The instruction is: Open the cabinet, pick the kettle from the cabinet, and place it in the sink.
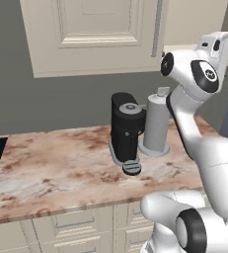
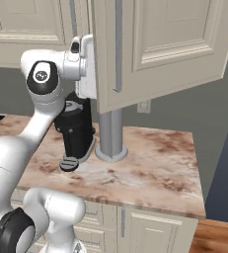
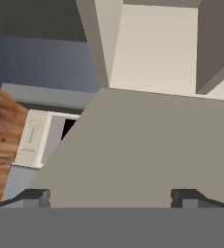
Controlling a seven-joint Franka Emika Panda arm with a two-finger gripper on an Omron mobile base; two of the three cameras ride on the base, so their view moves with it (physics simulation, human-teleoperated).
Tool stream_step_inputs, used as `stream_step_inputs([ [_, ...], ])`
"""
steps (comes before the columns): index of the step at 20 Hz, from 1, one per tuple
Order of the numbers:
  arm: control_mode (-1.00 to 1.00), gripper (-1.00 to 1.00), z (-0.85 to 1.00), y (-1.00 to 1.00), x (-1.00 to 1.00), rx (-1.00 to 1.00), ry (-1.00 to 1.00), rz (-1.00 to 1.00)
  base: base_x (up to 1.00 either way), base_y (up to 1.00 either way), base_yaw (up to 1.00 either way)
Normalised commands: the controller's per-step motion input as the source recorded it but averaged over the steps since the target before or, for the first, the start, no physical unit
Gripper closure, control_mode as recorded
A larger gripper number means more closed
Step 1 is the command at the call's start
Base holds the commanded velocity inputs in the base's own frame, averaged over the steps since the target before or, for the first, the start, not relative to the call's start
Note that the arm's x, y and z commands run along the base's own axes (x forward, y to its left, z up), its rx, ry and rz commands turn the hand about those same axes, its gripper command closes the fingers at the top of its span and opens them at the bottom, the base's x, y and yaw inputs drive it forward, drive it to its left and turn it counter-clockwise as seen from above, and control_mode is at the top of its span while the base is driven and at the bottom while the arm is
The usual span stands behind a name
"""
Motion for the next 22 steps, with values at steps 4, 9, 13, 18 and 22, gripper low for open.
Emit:
stream_step_inputs([
  [4, -1.0, -1.0, 0.0, -0.34, 0.02, 0.0, 0.03, -0.08, 0.0, 0.0, 0.0],
  [9, -1.0, -1.0, 0.0, -0.5, -0.19, 0.0, 0.0, -0.09, 0.0, 0.0, 0.0],
  [13, -1.0, -1.0, 0.0, -0.6, -0.41, 0.0, 0.0, -0.09, 0.0, 0.0, 0.0],
  [18, -1.0, -1.0, 0.01, -0.66, -0.49, 0.0, 0.0, -0.1, 0.0, 0.0, 0.0],
  [22, -1.0, -1.0, 0.04, -0.74, -0.47, 0.0, -0.02, -0.09, 0.0, 0.0, 0.0],
])
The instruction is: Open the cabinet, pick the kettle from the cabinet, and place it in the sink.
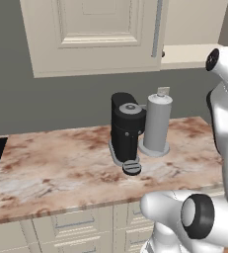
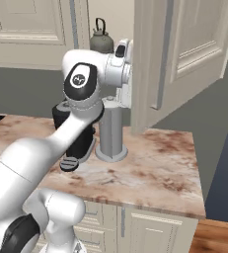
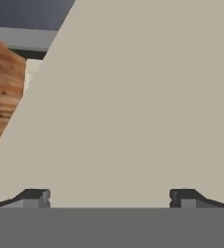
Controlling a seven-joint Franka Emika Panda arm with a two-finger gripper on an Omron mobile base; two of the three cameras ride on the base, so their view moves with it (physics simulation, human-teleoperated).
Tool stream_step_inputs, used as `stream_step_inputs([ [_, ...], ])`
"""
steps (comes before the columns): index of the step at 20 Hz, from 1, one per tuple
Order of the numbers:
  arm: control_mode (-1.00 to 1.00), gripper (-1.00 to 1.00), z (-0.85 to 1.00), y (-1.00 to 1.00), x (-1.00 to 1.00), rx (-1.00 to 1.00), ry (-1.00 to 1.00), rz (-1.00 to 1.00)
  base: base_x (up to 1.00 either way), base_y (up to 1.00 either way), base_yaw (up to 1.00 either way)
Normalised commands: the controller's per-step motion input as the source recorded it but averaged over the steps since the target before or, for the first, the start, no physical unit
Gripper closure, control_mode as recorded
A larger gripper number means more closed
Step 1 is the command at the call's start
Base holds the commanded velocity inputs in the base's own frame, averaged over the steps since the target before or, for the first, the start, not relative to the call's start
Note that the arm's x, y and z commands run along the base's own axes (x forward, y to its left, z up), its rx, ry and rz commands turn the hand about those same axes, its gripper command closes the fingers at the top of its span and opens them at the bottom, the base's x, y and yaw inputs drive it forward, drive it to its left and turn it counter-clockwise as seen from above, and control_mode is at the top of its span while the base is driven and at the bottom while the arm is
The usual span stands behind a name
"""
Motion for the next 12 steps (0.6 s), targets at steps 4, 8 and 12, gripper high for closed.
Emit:
stream_step_inputs([
  [4, -1.0, -1.0, 0.02, -0.77, -0.33, 0.01, -0.05, -0.03, 0.0, 0.0, 0.0],
  [8, -1.0, -1.0, 0.01, -0.66, -0.22, 0.05, -0.09, 0.0, 0.0, 0.0, 0.0],
  [12, -1.0, -1.0, 0.0, -0.38, -0.04, 0.06, -0.07, 0.0, 0.0, 0.0, 0.0],
])
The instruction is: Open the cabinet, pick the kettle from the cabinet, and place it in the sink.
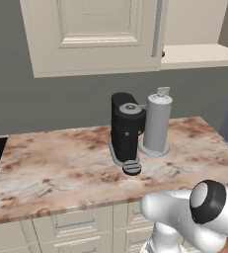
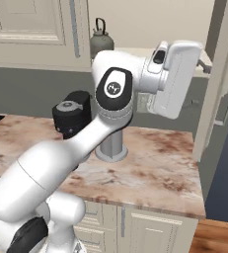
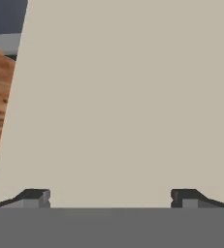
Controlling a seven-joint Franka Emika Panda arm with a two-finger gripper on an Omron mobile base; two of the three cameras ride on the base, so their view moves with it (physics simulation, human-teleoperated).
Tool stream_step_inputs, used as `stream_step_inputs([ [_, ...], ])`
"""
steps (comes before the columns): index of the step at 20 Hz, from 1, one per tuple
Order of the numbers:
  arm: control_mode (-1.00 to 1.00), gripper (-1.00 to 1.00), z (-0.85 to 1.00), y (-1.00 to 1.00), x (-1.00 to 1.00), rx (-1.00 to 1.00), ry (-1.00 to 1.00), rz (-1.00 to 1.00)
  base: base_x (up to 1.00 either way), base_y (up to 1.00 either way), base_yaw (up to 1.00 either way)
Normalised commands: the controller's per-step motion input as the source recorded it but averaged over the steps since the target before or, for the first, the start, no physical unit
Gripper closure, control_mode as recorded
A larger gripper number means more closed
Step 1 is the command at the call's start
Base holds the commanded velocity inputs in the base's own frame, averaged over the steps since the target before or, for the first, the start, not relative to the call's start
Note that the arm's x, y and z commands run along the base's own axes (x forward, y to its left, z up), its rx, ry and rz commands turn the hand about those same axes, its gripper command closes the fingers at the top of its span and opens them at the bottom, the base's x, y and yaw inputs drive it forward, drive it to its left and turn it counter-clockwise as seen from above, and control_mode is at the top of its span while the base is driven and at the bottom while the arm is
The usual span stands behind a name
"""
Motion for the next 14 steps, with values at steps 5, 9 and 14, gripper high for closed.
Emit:
stream_step_inputs([
  [5, -1.0, -1.0, 0.0, -0.15, 0.0, 0.02, -0.01, 0.0, 0.0, 0.0, 0.0],
  [9, -1.0, -1.0, 0.0, -0.01, -0.18, 0.06, -0.05, 0.0, 0.0, 0.0, 0.0],
  [14, -1.0, -1.0, 0.0, 0.15, -0.5, 0.16, -0.14, 0.01, 0.0, 0.0, 0.0],
])
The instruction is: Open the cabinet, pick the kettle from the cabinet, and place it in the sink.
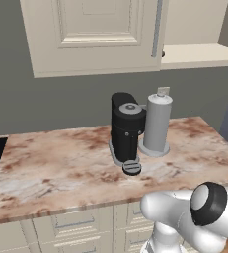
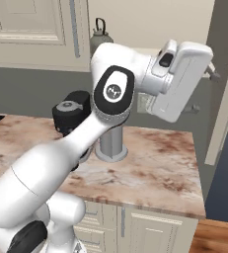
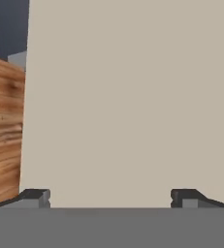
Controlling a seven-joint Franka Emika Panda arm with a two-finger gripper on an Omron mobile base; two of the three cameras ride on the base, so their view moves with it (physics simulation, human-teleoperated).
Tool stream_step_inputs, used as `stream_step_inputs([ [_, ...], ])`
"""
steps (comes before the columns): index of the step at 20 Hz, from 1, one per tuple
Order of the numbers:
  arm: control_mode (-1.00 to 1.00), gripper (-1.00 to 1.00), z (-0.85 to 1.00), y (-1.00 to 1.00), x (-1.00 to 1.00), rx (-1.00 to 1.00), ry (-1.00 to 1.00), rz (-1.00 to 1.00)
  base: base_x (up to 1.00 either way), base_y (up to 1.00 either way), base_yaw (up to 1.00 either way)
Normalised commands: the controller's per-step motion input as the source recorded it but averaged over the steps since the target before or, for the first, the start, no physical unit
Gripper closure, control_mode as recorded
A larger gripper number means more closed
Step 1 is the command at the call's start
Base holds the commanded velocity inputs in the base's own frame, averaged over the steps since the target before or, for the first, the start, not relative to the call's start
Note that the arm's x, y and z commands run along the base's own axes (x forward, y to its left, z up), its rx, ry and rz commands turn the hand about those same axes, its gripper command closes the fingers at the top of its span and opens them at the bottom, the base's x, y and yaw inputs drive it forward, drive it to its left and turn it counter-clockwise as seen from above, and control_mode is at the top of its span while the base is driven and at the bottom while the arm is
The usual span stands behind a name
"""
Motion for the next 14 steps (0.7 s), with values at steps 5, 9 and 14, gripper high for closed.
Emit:
stream_step_inputs([
  [5, -1.0, -1.0, 0.0, 0.52, -0.45, 0.18, -0.15, 0.03, 0.0, 0.0, 0.0],
  [9, -1.0, -1.0, 0.0, 0.74, -0.35, 0.16, -0.15, 0.05, 0.0, 0.0, 0.0],
  [14, -1.0, -1.0, -0.03, 0.78, -0.37, 0.17, -0.17, 0.06, 0.0, 0.0, 0.0],
])
